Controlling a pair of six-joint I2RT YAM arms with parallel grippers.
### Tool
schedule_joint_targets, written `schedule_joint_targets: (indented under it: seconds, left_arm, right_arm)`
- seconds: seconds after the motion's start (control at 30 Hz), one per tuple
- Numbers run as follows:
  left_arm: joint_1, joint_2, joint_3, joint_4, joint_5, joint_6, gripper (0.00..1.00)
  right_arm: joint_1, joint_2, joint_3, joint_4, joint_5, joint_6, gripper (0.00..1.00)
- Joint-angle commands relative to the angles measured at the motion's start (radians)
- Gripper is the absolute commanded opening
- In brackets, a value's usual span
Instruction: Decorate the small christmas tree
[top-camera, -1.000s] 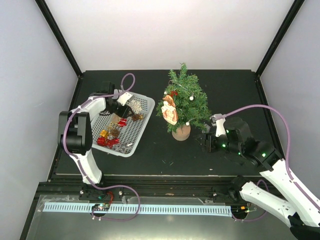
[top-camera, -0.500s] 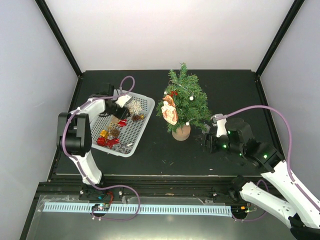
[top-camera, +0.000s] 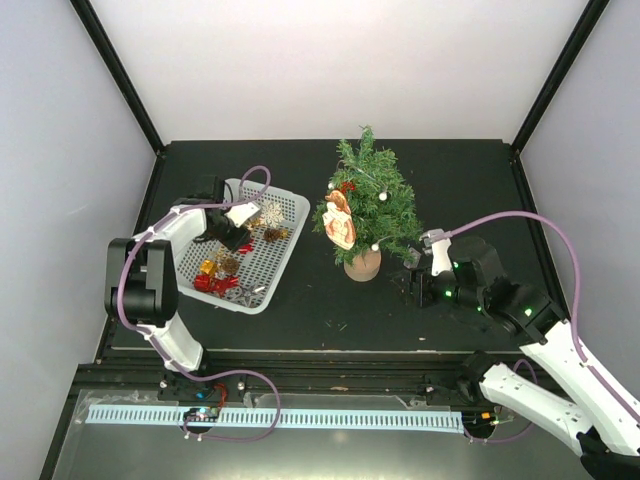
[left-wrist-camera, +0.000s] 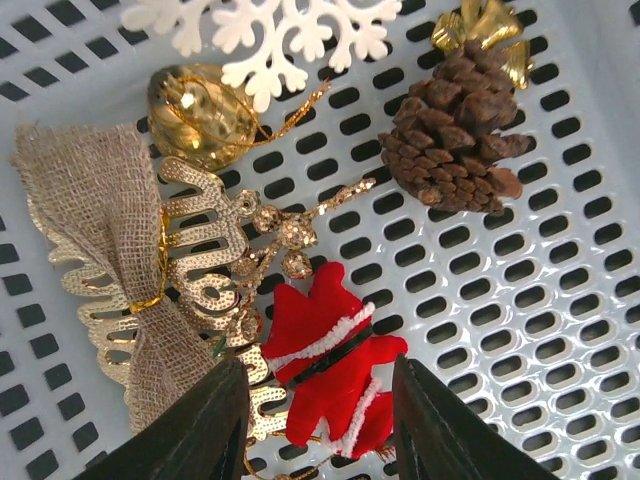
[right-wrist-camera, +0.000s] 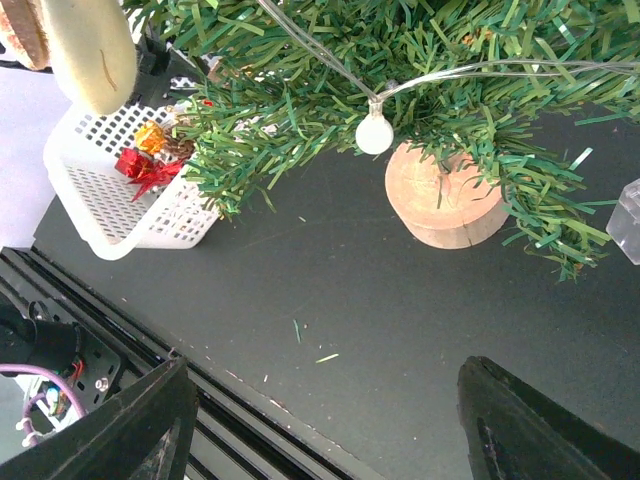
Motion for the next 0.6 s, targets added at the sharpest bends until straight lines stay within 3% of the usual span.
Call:
schedule_joint_targets:
  seconds: [0.0, 0.47, 0.57]
  left_arm:
    - [0.005, 0.038, -0.007, -0.004, -0.044, 0.037, 0.41]
    - [-0.003, 0.137, -0.006, 0.012, -0.063, 0.046, 0.41]
    - [-0.008, 0.154, -0.002, 0.007, -0.061, 0.045, 0.25]
  right_arm:
    - [-0.004, -0.013, -0.004, -0.001, -0.002, -0.014, 0.72]
    - [-0.003, -0.022, -0.03, 0.019, -0.011, -0.009, 0.72]
    - [-0.004, -0.02, -0.031, 0.022, -0.012, -0.008, 0.72]
